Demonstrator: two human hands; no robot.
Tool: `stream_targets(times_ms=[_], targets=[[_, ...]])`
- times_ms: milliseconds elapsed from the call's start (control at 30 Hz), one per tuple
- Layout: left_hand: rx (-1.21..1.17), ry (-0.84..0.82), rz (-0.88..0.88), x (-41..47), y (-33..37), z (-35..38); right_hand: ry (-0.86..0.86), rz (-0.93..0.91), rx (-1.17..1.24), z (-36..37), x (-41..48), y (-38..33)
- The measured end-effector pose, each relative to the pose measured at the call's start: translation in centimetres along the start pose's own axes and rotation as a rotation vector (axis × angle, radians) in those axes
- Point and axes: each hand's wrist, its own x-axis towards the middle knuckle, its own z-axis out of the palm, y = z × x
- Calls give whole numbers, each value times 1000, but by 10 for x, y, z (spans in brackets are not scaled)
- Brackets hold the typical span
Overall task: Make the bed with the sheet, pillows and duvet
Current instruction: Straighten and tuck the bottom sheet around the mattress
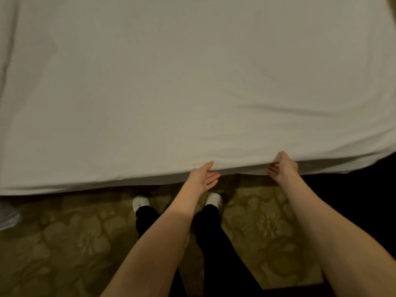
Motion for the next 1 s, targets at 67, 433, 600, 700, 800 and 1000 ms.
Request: stream_targets(times_ms=[67, 433, 600, 700, 800, 1000], targets=[[-22, 49, -3, 5, -4, 22, 48, -6, -24, -15, 24, -12], [199, 298, 281, 14, -34, 26, -48, -164, -121, -61, 58, 2], [339, 351, 306, 22, -29, 29, -17, -94, -170, -47, 65, -4], [551, 352, 284, 26, -27, 25, -10, -7, -197, -42, 68, -5], [746, 349, 274, 21, -23, 12, -44, 129, -321, -53, 57, -3], [703, 243, 354, -23, 5, -15, -208, 47, -495, -30, -9, -12]])
